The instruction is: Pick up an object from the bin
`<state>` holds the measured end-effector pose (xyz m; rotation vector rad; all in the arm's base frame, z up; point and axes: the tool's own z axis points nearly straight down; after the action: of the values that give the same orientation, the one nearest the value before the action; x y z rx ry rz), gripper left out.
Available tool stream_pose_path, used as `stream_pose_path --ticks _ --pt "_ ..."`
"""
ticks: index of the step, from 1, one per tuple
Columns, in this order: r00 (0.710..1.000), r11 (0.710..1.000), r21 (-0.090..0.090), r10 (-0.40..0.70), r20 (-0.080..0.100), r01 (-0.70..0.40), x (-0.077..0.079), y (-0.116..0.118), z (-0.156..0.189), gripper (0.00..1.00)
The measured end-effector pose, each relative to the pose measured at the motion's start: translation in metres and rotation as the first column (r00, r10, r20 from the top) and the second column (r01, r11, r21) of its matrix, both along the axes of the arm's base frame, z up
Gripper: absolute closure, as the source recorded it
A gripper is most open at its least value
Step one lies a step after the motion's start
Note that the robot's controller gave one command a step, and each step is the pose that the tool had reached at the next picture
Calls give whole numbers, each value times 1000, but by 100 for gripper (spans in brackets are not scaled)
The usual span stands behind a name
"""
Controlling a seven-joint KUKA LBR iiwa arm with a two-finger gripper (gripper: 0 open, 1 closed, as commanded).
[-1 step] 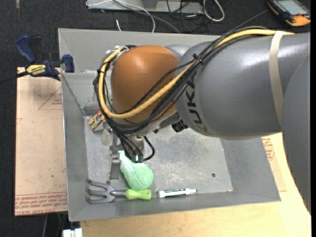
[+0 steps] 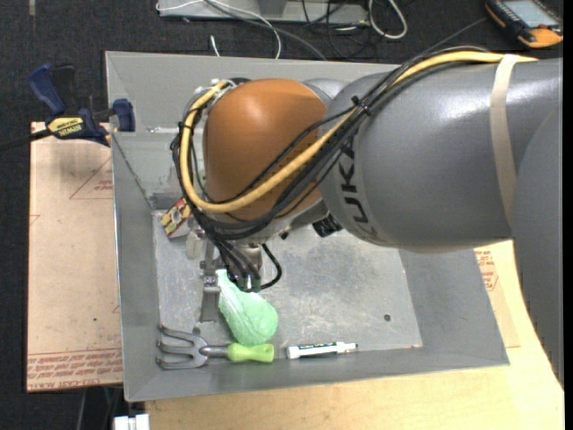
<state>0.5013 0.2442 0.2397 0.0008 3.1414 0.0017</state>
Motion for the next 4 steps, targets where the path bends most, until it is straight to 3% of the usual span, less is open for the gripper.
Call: stream_pose_path --ticks 1,2,3,4 --pt "989 989 1 -151 1 151 -8 2 -78 0" --pt "991 991 0 -133 0 133 -13 4 -104 0" --pt "959 959 -2 -284 -4 284 -24 -15 -106 0" --pt "977 977 6 -212 7 212 -21 -6 -170 0"
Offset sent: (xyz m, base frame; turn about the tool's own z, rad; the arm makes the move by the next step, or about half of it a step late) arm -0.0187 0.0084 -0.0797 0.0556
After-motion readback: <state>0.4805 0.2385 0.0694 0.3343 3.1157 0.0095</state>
